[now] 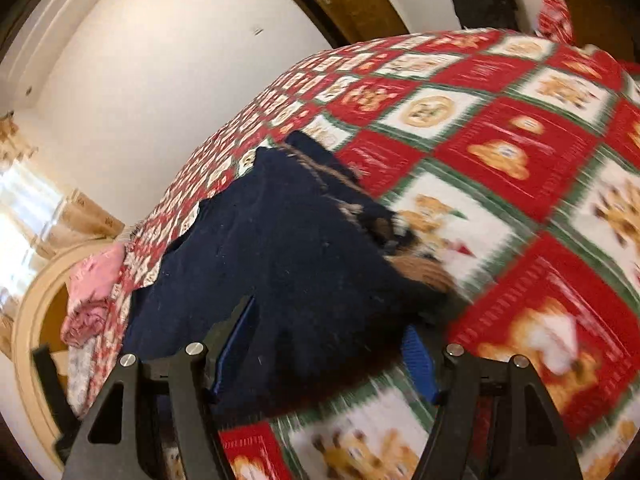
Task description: Fold small clothes
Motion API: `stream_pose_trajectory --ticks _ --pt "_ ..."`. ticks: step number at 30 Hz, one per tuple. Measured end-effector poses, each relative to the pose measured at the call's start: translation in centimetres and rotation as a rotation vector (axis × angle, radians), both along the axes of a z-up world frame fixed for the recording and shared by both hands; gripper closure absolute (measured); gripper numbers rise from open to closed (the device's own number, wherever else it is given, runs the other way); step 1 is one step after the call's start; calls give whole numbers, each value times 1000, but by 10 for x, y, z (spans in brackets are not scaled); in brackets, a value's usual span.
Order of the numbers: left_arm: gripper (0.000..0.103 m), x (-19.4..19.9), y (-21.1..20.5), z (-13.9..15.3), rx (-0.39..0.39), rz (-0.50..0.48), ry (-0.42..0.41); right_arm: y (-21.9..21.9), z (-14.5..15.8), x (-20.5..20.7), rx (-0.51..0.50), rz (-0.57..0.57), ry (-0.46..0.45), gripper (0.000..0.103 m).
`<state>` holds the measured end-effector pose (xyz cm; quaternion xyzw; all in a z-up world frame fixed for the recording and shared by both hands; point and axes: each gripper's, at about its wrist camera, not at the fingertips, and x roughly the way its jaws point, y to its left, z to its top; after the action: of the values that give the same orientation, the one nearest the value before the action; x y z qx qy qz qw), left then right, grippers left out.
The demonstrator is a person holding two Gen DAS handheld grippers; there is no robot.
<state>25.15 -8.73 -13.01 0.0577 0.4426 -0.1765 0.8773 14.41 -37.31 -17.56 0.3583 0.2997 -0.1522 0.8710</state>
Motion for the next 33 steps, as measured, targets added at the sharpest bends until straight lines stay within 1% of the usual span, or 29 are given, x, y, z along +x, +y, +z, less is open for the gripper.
stream_pose_trajectory --ticks 1,4,5,7,9,10,11,12,13,15,18,19,22,25,27,29,30,31,32,33 --pt "0 1 -1 -1 2 -2 3 1 -1 4 -4 -8 -13 32" --pt "0 3 -7 -11 51 -9 3 -1 -7 9 22 -52 -51 32" --pt "0 1 -10 -13 66 -18 -15 -1 -8 9 17 -66 -55 32" --pt "0 -3 -13 -14 85 -33 -39 1 -6 13 0 -74 -39 32" --pt "0 -2 -13 -14 80 -31 -36 1 -6 18 -12 -73 -30 32" --pt "0 0 -12 -14 75 -30 -30 0 -6 21 -16 -68 -25 38" --pt "0 1 -11 -13 75 -34 -25 1 -6 24 -36 -56 -9 69" --pt "0 1 -11 -12 76 -42 -19 2 -6 26 -56 -41 7 83" --pt "0 0 -9 -10 74 -47 -14 0 -10 30 -33 14 6 83" --pt "0 -1 -1 -4 47 -45 -1 -2 -8 30 -36 46 21 84" --pt "0 -6 25 12 -26 -23 -3 -2 4 34 -39 79 43 85" --pt "0 -7 34 18 -39 -11 -14 -1 12 34 -33 88 29 85" --pt "0 -10 69 35 -64 37 -56 10 50 41 -74 147 -20 86" --pt "0 -9 109 48 -77 112 -87 44 92 63 -143 240 -45 86" --pt "0 -8 136 52 -90 171 -92 76 120 87 -201 319 -57 86" --pt "0 -5 158 55 -105 228 -93 121 144 109 -305 406 -76 86" --pt "0 -5 171 56 -117 259 -92 152 153 120 -380 460 -85 86" --pt "0 -6 181 55 -127 281 -89 172 155 127 -422 498 -88 86" --pt "0 -6 188 54 -137 297 -84 204 153 134 -475 559 -88 86" --pt "0 -7 196 52 -145 311 -80 227 148 137 -501 604 -84 86"
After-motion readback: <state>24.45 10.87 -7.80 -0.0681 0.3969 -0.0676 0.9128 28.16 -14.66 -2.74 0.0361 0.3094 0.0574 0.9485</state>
